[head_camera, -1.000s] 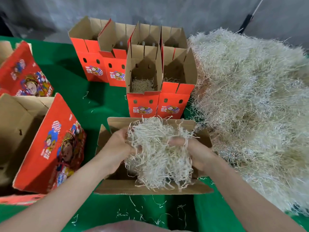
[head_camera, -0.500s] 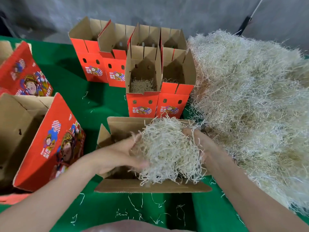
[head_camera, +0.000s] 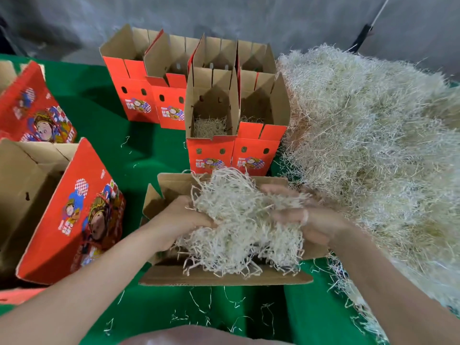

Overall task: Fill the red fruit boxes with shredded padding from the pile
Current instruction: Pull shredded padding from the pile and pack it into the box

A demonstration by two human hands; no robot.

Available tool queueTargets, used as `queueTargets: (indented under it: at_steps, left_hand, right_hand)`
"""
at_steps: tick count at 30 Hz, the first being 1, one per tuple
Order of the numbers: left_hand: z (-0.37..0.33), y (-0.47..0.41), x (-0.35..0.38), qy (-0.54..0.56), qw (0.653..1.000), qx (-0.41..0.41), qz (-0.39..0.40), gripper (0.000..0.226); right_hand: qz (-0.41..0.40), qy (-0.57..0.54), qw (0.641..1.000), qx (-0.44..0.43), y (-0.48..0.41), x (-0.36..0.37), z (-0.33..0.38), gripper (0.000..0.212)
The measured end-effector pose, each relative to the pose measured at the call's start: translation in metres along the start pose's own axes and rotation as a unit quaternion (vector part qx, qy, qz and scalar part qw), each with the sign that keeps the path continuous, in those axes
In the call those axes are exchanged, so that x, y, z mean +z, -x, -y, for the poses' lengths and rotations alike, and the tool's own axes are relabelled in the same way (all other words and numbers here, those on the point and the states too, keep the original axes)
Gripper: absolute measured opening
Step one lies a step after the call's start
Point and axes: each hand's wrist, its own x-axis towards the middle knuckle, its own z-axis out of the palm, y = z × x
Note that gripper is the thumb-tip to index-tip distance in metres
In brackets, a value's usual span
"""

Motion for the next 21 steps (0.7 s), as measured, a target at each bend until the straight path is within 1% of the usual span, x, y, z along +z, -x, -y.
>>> queueTargets:
  at_steps: [1,2,3,4,5,6,7,10,11,14,15,17,20,21]
  left_hand:
    - [-0.003,0.002,0.008,-0.021,1.000,0.016,0.017,0.055]
    - [-0.005,0.004,0.017,-0.037,0.998,0.039,0.030,0.042]
    - [-0.007,0.006,0.021,-0.038,0.997,0.057,0.038,0.037]
    - [-0.009,0.008,0.020,-0.026,0.997,0.064,0.042,0.037]
    - [-0.012,0.011,0.014,-0.002,0.997,0.060,0.039,0.037]
    - [-0.014,0.014,0.004,0.023,0.997,0.060,0.030,0.037]
    - [-0.015,0.017,-0.006,0.051,0.997,0.059,0.020,0.037]
    - [-0.015,0.022,-0.024,0.112,0.992,0.052,-0.019,0.040]
    - [-0.014,0.025,-0.027,0.114,0.992,0.045,-0.031,0.039]
    - [-0.011,0.031,-0.042,0.132,0.990,0.011,-0.045,0.036]
    - [-0.008,0.031,-0.049,0.141,0.988,-0.001,-0.056,0.037]
    - [-0.005,0.032,-0.053,0.145,0.986,-0.007,-0.084,0.028]
    - [-0.007,0.033,-0.037,0.156,0.984,-0.003,-0.081,0.016]
    - [-0.009,0.033,-0.031,0.168,0.983,-0.005,-0.076,0.026]
  right_hand:
    - [-0.002,0.050,0.998,0.025,-0.005,0.015,-0.002,0.071]
    - [-0.023,0.098,0.994,0.048,-0.012,0.028,-0.005,0.063]
    - [-0.059,0.137,0.987,0.054,-0.020,0.039,-0.007,0.052]
    - [-0.104,0.165,0.980,0.049,-0.024,0.044,-0.007,0.033]
    - [-0.140,0.182,0.972,0.045,-0.024,0.042,-0.005,0.019]
    - [-0.164,0.183,0.968,0.042,-0.021,0.036,-0.003,0.012]
    - [-0.183,0.170,0.967,0.042,-0.018,0.029,0.000,0.012]
    - [-0.218,0.114,0.968,0.047,-0.009,0.014,0.000,0.026]
    - [-0.228,0.105,0.966,0.056,-0.009,0.012,0.000,0.027]
    - [-0.291,0.098,0.947,0.095,-0.010,0.003,0.003,0.013]
    - [-0.320,0.084,0.938,0.104,-0.008,-0.001,0.005,0.012]
    - [-0.357,0.053,0.926,0.108,-0.006,-0.003,0.005,0.014]
    - [-0.306,-0.046,0.948,0.078,-0.010,0.013,0.005,0.010]
    - [-0.276,-0.086,0.955,0.070,-0.012,0.018,0.006,0.009]
